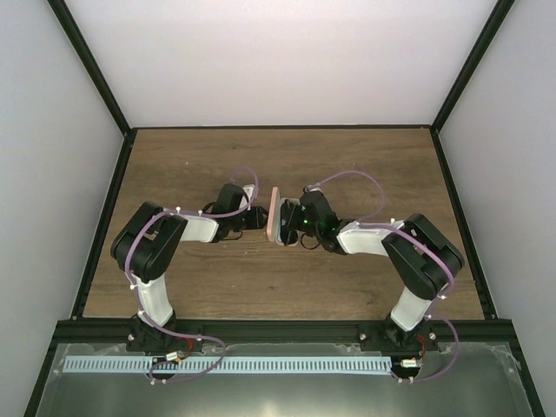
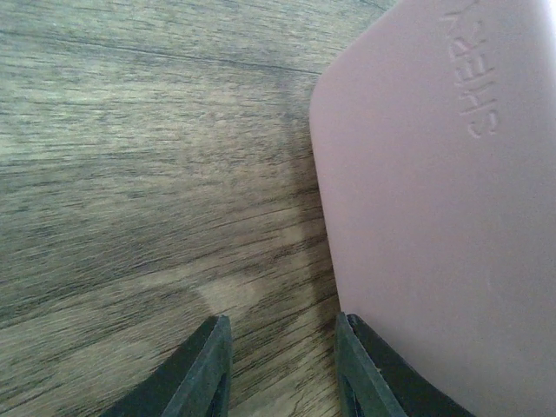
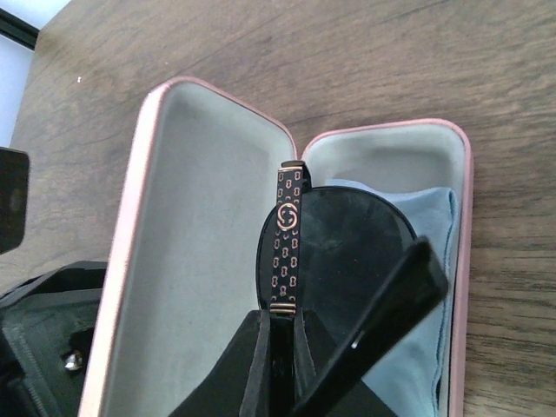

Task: Organize the sunglasses
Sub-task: Place the sunglasses in the sunglasses case.

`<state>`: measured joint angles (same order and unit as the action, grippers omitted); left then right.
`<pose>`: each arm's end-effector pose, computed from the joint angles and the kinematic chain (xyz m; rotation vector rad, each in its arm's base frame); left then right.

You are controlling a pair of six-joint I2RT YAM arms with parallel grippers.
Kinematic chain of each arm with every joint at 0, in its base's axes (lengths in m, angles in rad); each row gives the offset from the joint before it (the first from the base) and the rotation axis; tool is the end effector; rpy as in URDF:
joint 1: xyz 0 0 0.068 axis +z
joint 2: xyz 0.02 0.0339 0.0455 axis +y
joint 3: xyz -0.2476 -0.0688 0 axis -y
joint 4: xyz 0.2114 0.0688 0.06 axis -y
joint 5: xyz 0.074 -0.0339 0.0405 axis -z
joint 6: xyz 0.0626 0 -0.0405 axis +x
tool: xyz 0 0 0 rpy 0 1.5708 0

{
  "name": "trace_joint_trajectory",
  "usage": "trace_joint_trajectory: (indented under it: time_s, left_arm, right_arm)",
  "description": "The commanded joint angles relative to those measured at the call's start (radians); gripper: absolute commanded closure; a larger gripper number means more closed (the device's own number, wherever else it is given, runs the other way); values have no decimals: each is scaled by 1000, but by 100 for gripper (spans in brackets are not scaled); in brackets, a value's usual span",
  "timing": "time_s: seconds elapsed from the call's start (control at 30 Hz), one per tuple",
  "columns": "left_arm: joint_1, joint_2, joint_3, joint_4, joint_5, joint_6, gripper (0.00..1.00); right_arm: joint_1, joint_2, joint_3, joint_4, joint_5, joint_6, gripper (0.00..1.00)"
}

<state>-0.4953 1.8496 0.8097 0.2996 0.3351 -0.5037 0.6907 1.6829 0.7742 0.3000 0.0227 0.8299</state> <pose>0.2939 -0.1822 0.1098 0.1706 2.4246 -0.8717 0.2607 0.2136 0.1516 0.1739 2.2983 0.8101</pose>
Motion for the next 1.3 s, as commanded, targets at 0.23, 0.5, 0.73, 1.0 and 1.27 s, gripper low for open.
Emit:
trace_joint_trajectory:
  time_s: [0.23,0.5,0.73,1.0,1.27]
  left_arm:
    - [-3,14,-15,-31,15,4,64]
    - [-7,25,-7,-33,15,5,65]
    - [-6,28,-6,-37,8,5,64]
    - [-6,26,-6,-42,6,4,65]
    - [-7,25,-4,-43,4,2,65]
  right_arm:
    - [-1,53,33,56,56,55,94]
    - [-8,106,65,53,55,61,94]
    - [-10,112,54,61,80,65,92]
    - [-10,102,46,69,92,52,84]
    - [-9,74,31,89,63,34,73]
